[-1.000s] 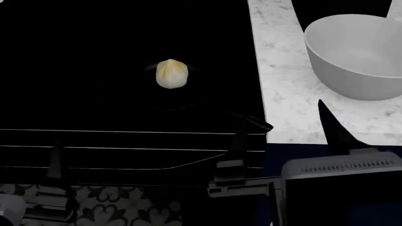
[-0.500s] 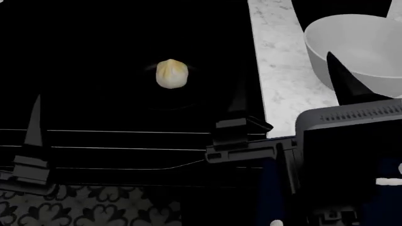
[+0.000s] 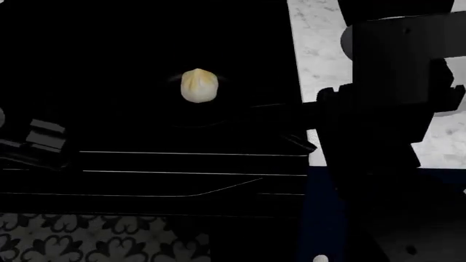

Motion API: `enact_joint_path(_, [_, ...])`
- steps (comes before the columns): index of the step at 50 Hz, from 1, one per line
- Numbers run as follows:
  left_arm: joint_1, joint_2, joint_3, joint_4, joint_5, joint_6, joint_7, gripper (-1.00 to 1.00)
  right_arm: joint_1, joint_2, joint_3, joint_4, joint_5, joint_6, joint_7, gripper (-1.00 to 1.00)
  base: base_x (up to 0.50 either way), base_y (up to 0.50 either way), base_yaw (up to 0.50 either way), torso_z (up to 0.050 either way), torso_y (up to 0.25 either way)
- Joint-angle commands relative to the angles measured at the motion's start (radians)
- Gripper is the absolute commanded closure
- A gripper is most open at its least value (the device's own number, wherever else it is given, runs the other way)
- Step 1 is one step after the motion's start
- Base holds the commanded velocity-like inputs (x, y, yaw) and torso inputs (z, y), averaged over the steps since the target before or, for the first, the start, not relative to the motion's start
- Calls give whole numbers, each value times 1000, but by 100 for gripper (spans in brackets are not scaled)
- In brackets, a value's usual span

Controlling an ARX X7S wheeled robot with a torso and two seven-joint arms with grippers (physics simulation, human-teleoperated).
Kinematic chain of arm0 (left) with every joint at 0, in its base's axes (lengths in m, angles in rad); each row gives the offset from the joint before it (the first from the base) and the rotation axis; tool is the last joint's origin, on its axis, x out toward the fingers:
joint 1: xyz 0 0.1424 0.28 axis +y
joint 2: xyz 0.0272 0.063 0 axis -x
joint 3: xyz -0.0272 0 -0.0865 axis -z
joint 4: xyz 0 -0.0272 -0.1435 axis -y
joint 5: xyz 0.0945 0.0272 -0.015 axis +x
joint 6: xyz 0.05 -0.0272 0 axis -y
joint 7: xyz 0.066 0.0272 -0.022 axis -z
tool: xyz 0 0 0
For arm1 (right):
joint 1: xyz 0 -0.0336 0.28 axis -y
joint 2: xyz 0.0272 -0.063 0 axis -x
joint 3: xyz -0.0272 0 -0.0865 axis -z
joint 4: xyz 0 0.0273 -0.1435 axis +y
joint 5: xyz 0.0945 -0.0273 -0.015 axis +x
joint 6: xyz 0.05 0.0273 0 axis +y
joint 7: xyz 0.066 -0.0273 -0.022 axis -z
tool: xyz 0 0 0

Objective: Pick the dumpling from the pan and place it in the bowl.

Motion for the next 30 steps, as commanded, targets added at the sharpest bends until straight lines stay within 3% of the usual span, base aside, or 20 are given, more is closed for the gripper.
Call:
enact_joint_path(1, [-153,15,-26,-90,-53,-164,27,-100,124,59,10,170,249,20,203,-100,0,0,0,0,0])
enact_joint_path(12, [-238,11,-29,-248,-50,-103,44,-100,238,113,-115,360,156,-98,160,-100,0,0,0,0,0])
enact_joint_path(20, [-254,5,-38,-290,-50,-83,46,-100,250,106,-107,381,168,-92,163,-100,0,0,0,0,0])
enact_joint_path(30, [-261,1,-38,-306,-49,-72,38,-100,248,110,-101,382,184,-94,163,-100,254,0,0,0,0])
